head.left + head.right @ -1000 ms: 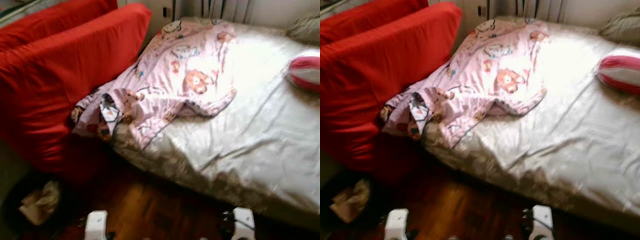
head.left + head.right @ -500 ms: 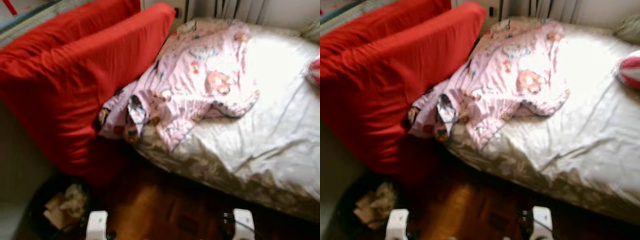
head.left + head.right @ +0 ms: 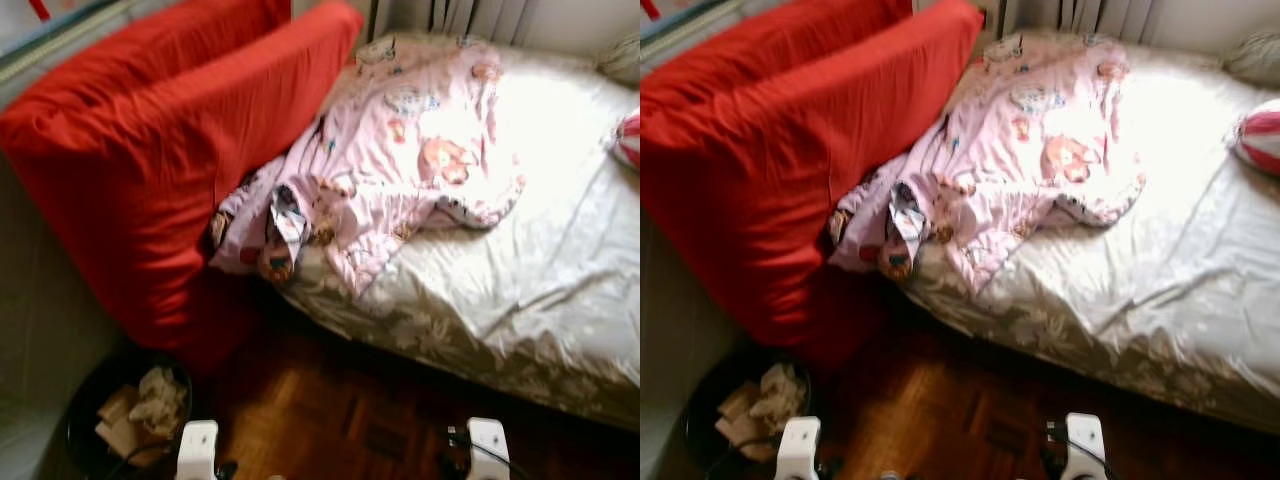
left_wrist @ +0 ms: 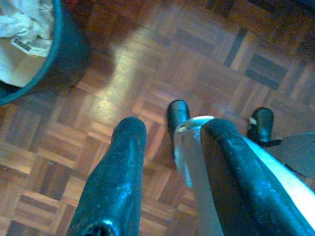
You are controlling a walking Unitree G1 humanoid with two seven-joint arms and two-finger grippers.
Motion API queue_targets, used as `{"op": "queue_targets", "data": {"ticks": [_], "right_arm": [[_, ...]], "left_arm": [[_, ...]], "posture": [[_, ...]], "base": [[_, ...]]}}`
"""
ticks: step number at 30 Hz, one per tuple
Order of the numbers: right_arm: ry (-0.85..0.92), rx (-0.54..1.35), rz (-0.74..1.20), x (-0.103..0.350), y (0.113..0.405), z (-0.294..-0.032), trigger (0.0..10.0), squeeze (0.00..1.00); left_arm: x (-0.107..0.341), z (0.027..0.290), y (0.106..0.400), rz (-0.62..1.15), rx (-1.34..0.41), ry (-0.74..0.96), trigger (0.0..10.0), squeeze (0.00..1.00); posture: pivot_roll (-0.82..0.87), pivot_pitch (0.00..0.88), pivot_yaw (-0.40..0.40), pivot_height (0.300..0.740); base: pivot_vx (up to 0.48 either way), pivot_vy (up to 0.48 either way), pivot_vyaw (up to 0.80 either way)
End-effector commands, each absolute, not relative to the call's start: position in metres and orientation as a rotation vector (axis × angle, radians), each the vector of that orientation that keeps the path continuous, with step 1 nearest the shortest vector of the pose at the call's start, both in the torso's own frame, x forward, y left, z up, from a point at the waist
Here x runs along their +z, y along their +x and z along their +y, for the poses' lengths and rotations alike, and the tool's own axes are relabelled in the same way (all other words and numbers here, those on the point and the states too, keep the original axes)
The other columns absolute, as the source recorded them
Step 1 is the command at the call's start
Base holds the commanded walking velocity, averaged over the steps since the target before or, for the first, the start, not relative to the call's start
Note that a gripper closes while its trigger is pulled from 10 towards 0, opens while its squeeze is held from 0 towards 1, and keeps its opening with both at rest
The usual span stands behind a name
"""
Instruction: Clean up the room
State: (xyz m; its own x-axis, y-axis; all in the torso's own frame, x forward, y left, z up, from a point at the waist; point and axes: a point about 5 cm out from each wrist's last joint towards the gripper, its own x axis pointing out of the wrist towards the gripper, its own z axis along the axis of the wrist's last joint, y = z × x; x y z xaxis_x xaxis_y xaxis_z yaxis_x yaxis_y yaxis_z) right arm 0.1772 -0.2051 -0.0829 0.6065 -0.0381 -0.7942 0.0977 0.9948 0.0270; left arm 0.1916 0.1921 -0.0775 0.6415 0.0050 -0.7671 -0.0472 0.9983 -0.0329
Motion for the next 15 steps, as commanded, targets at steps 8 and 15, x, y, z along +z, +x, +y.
{"op": "queue_targets", "data": {"ticks": [8,15], "right_arm": [[0.066,-0.080,0.933,-0.0852,0.1720,-0.2058,10.0,0.00],[0.080,-0.082,0.936,-0.0856,0.1716,-0.2050,10.0,0.00]], "left_arm": [[-0.0819,0.1936,0.1831,0.907,0.047,-0.076,10.0,0.00],[-0.0817,0.1935,0.1836,0.905,0.051,-0.080,10.0,0.00]], "posture": [[0.02,0.181,0.008,0.740],[0.02,0.186,0.009,0.740]], "base": [[0.000,0.000,0.80],[0.000,0.000,0.31]]}}
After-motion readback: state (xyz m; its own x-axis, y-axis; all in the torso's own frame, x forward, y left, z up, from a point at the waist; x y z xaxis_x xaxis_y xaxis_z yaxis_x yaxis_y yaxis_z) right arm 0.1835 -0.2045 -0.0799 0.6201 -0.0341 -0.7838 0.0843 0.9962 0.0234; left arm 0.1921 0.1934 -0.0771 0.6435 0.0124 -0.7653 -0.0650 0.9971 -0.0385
